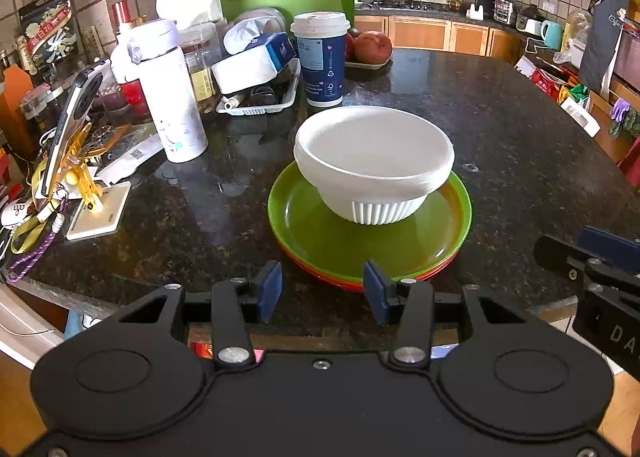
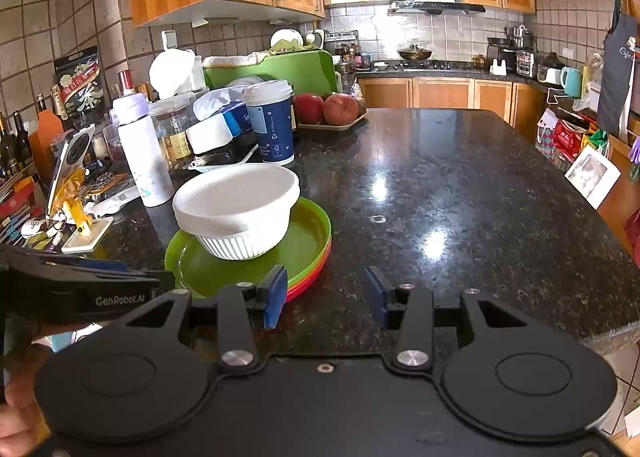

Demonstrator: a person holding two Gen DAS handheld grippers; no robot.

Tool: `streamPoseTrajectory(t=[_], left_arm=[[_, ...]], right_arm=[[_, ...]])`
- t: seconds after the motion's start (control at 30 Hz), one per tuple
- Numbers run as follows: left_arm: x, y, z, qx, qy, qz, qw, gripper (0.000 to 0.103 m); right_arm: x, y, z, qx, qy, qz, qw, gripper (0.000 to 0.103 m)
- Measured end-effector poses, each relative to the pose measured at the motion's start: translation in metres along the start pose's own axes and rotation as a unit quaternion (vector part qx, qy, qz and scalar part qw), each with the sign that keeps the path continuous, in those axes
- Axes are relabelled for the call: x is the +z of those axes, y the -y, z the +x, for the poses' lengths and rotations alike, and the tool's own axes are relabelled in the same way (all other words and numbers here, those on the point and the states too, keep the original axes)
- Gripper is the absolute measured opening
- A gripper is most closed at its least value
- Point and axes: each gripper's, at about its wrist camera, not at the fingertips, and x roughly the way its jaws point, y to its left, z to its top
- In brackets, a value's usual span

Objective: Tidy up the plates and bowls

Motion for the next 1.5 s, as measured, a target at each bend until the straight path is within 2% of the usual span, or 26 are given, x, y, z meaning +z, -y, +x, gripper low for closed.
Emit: streamPoseTrajectory(t=[1.5], left_arm=[[0.006,-0.004,0.008,0.007,-0.007,-0.009,0.9999,0.054]], right_arm=[[0.006,0.0,0.01,0.023,-0.009,-0.01,1.0,0.045]])
